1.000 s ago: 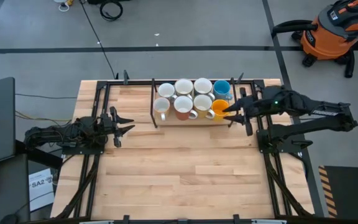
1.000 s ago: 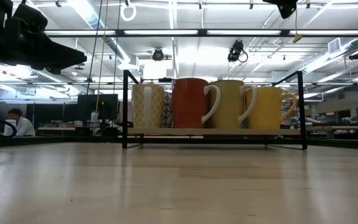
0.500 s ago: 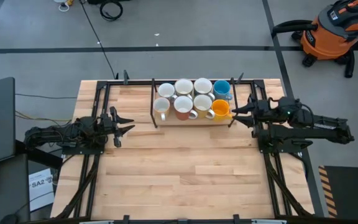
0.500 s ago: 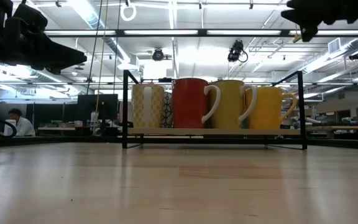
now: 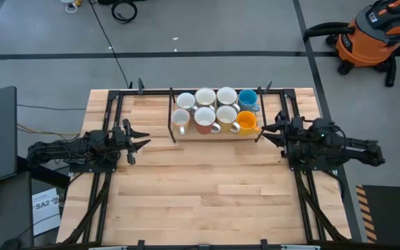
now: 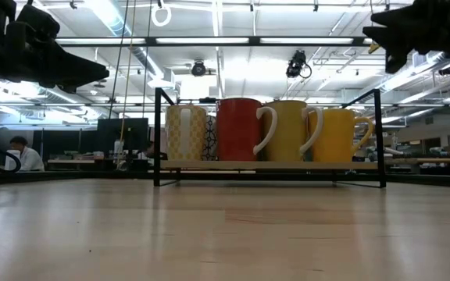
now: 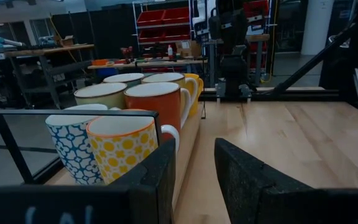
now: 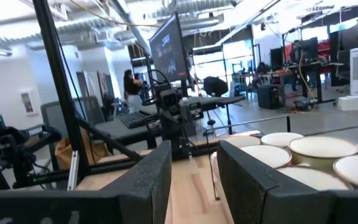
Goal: Place coffee mugs
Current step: Return to Home Position
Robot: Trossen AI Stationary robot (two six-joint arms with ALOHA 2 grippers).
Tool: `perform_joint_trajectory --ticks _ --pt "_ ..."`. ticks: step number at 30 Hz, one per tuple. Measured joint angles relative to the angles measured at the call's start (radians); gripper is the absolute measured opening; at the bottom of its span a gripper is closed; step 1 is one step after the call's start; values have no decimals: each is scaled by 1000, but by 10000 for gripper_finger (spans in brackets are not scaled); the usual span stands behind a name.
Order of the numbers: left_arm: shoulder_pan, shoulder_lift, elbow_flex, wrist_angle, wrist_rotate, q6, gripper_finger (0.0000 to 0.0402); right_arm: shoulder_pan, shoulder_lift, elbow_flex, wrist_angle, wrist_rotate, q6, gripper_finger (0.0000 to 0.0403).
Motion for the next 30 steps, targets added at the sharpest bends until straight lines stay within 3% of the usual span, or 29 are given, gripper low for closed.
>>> perform_joint_trajectory --ticks 9,30 --pt "0 0 0 0 0 0 119 0 -27 -165 167 5 54 135" --pt "0 0 0 0 0 0 119 0 -16 -164 -64 155 7 135"
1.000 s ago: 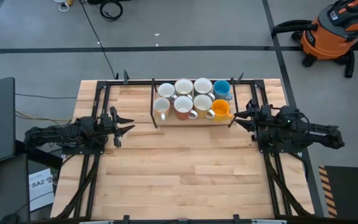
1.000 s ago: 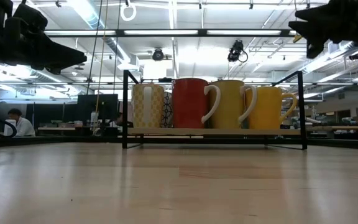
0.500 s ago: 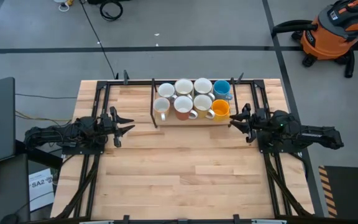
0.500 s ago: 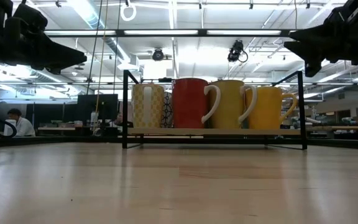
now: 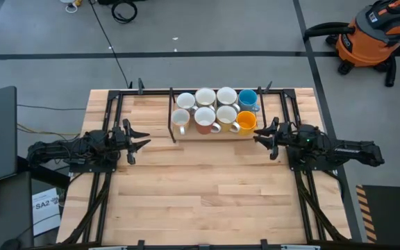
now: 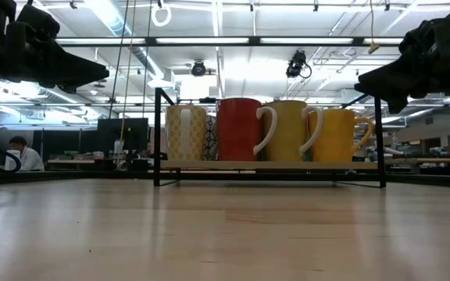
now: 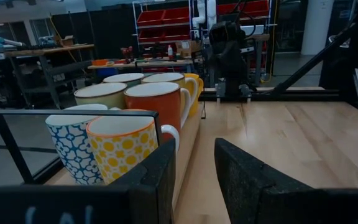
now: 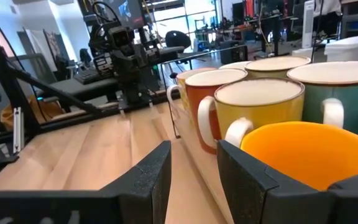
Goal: Place coffee mugs
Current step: Return to Home Position
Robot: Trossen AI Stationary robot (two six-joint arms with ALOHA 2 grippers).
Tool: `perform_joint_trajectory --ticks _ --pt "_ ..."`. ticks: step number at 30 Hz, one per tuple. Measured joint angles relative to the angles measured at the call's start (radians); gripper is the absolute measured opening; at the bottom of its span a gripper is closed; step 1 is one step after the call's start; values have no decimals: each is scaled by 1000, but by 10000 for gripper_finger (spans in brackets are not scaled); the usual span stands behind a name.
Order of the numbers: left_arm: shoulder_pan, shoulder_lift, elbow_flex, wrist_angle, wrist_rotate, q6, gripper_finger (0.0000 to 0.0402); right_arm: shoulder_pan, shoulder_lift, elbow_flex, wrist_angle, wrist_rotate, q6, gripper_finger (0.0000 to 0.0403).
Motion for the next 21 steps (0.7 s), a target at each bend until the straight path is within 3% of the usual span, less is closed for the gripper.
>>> perform_joint_trajectory --ticks 21 --pt "0 0 0 0 0 0 119 0 0 0 1 -6 -2 135"
